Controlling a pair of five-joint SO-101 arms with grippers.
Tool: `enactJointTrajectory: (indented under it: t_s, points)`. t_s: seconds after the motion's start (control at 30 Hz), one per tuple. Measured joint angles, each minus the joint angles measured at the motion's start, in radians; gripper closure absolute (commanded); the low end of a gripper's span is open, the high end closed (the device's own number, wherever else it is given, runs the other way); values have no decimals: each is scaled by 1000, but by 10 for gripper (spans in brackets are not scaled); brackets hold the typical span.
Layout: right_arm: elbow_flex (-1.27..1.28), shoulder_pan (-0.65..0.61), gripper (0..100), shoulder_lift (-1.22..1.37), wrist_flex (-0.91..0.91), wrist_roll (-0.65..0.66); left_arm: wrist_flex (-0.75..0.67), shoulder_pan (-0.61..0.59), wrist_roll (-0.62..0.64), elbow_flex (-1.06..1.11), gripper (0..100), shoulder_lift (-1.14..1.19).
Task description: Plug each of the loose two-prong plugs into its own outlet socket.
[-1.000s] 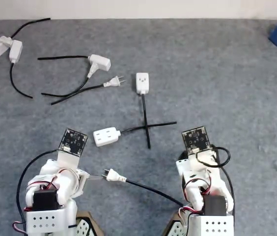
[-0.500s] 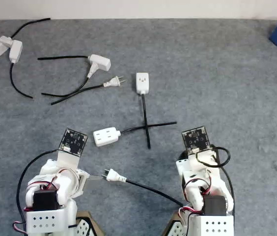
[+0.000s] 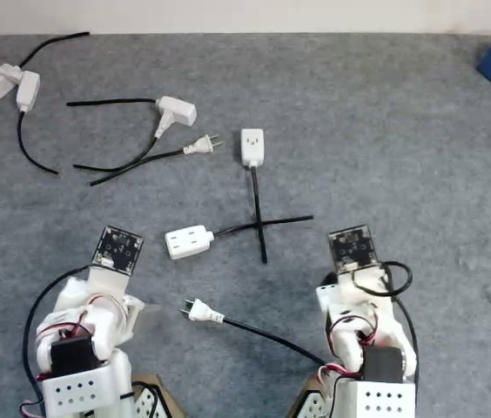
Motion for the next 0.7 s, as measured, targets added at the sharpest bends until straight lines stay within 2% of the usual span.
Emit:
enactJointTrajectory:
  t_s: [0.13,0.23,0.37,0.53,0.7]
  points:
    - [0,87,717,0,5,38,-58,-25,-17,0,582,0]
    - [0,98,717,0,83,109,-78,-29,-17,-2,582,0]
    - [-5,103,717,0,97,137,-78,-29,3,-94,582,0]
    - [-77,103,717,0,106,166,44,-5,49,-272,582,-2]
    - [-213,103,717,2,153,166,78,48,51,-362,582,-3]
